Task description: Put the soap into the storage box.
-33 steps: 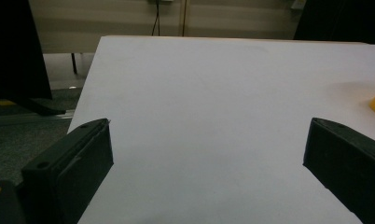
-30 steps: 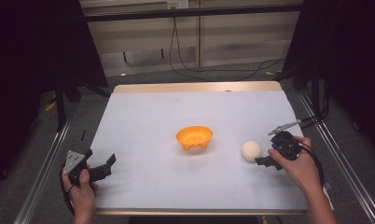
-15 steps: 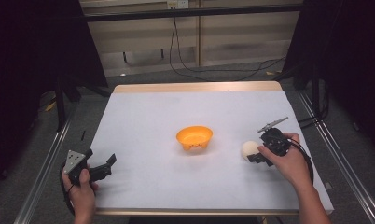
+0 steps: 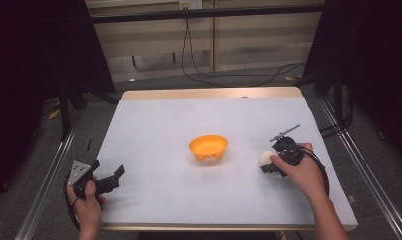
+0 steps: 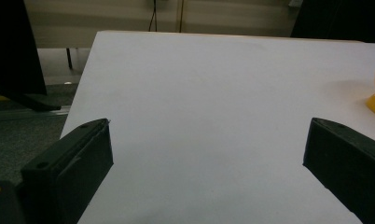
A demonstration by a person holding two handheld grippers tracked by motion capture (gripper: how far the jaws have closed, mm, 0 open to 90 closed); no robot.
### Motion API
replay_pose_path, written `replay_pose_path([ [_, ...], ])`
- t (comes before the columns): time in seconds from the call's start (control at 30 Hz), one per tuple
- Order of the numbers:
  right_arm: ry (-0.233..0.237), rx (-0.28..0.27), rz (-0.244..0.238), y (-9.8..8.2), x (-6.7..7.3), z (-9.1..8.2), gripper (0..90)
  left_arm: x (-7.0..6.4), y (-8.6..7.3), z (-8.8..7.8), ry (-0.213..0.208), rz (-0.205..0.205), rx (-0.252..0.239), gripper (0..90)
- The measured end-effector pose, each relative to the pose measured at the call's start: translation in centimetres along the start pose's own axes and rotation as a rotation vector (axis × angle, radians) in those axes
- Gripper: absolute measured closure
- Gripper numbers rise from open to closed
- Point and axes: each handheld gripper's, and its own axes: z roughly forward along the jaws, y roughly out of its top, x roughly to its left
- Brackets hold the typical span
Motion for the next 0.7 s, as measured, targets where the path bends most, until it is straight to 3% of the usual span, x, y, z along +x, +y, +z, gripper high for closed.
replay_pose_path([
  [0.7,0.003,0.000,-0.011,0.20,0.13,0.04,23.6,-0.02,0.00,0.06,-0.011,-0.015,0.003,1.2],
])
